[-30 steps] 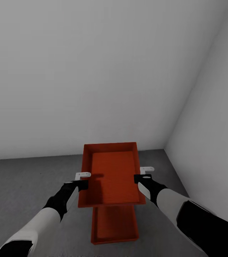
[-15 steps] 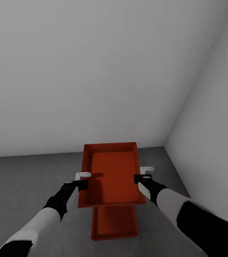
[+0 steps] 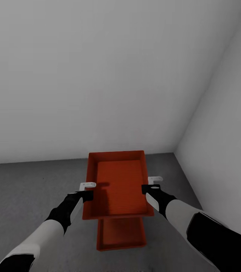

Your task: Move the two storage containers from the living room to the garage. In the garage, place one container on the floor and stack the other container on top of it (either order is fine).

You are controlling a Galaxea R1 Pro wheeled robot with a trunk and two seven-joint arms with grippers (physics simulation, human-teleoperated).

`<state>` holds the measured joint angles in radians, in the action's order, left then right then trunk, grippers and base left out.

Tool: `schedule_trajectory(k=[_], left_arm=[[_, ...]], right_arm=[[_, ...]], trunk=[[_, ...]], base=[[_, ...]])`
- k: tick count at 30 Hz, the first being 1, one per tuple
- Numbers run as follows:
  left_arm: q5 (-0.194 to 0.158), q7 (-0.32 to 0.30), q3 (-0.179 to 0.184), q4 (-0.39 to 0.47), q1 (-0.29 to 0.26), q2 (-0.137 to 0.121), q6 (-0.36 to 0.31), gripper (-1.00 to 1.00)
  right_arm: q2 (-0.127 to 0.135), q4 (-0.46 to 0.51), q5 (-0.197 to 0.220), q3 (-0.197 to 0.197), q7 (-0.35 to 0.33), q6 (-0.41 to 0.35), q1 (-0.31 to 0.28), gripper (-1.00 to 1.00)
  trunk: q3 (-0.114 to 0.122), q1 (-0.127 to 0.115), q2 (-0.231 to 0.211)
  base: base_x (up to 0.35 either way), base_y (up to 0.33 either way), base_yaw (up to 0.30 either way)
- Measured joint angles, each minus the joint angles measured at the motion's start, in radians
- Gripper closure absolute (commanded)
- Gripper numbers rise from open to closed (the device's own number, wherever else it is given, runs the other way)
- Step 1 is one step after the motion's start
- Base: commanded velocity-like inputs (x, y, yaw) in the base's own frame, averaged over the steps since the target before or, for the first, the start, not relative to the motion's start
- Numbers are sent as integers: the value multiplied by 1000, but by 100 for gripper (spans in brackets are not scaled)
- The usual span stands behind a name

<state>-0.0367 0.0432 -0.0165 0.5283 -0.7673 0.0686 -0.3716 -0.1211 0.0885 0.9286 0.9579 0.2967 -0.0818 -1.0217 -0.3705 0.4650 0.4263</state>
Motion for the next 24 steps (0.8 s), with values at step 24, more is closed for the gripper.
schedule_trajectory(k=[24], left_arm=[[0, 0, 0, 0, 0, 0, 0, 100]], right_arm=[[0, 0, 0, 0, 0, 0, 0, 100]], trunk=[[-39, 0, 0]], base=[[0, 0, 0]])
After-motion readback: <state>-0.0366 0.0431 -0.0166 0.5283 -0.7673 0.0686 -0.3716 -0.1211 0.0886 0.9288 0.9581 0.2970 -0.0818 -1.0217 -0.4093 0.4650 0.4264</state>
